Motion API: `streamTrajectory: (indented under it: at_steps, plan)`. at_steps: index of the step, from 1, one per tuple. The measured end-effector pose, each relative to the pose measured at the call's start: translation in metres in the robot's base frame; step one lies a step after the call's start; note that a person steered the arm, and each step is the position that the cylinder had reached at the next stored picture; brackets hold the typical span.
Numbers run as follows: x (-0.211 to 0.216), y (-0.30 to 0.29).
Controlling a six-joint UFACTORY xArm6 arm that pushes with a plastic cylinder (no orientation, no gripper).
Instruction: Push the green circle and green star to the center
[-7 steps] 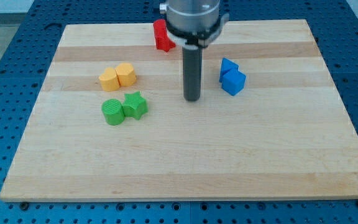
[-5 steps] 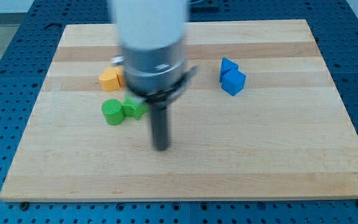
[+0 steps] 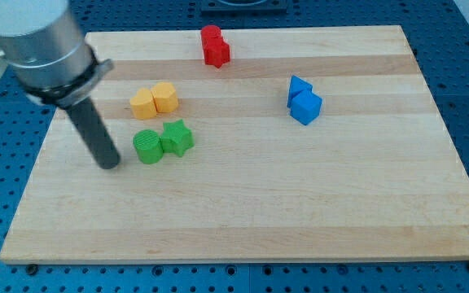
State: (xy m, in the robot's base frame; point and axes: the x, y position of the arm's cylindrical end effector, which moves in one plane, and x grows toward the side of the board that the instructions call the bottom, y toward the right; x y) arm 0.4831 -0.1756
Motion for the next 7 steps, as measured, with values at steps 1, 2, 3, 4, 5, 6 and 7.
streamTrajectory:
  at_steps: [1, 2, 3, 4, 5, 6, 7]
  plan:
    - [-0.011, 0.045]
    - [-0.011, 0.077]
    - [-0.017, 0.090]
    - [-0.027, 0.094]
    - [-0.032, 0.107]
    - [-0.033, 0.131]
    - [-0.034, 0.159]
